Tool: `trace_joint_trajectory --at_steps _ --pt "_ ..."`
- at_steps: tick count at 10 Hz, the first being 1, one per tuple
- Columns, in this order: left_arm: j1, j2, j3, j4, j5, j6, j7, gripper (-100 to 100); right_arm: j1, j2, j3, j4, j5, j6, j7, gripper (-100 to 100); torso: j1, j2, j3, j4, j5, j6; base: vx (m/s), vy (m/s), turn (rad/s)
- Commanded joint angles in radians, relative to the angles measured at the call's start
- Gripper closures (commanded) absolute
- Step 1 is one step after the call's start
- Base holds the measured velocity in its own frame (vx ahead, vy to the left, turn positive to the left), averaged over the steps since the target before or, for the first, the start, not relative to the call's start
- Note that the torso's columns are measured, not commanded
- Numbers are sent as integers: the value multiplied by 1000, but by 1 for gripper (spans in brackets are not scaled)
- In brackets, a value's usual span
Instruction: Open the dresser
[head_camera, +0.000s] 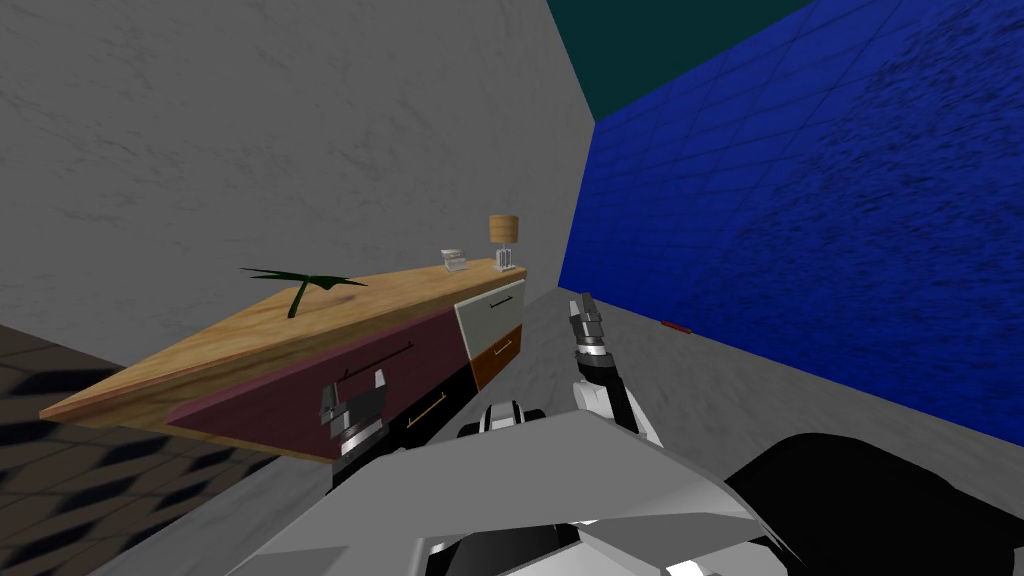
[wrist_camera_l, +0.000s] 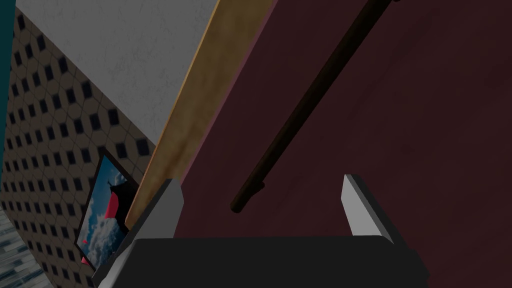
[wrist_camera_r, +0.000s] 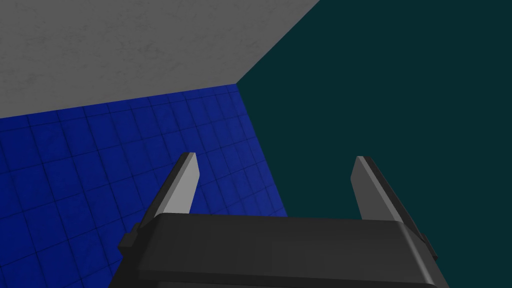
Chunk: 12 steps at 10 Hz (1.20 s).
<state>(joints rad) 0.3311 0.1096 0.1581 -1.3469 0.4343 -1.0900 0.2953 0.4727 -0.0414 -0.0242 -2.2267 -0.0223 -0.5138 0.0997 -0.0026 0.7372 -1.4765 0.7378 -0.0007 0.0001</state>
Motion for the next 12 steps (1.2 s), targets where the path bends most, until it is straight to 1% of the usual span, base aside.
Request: trace_joint_trajectory --at_steps 1,2,5,6,7,9,11,12 --pt "-7 -2 3 -8 3 15 -4 -100 0 0 0 0 0 0 0 0 2 0 0 0 1 0 5 -42 6" --pt "-17 6 11 -28 9 49 -10 -100 0 0 0 0 0 0 0 0 6 1 1 0 2 0 6 -15 24" --pt "-37 23 26 -66 20 109 -20 -100 0 0 0 0 0 0 0 0 3 1 0 0 1 0 10 -6 26" --pt "-32 22 24 -55 18 92 -15 -100 0 0 0 0 0 0 0 0 3 1 0 0 1 0 0 0 0" --pt "-20 9 13 -35 11 59 -12 100 0 0 0 0 0 0 0 0 2 1 1 0 1 0 -7 7 -38" --pt "-11 0 6 -16 5 29 -7 100 0 0 0 0 0 0 0 0 3 4 2 2 0 -2 -8 8 -31" --pt "-11 11 11 -46 11 61 -13 100 0 0 0 0 0 0 0 0 5 2 1 1 2 -1 -42 -36 11" --pt "-9 14 13 -62 14 75 -14 100 0 0 0 0 0 0 0 0 1 6 3 1 1 -1 -157 -126 48"
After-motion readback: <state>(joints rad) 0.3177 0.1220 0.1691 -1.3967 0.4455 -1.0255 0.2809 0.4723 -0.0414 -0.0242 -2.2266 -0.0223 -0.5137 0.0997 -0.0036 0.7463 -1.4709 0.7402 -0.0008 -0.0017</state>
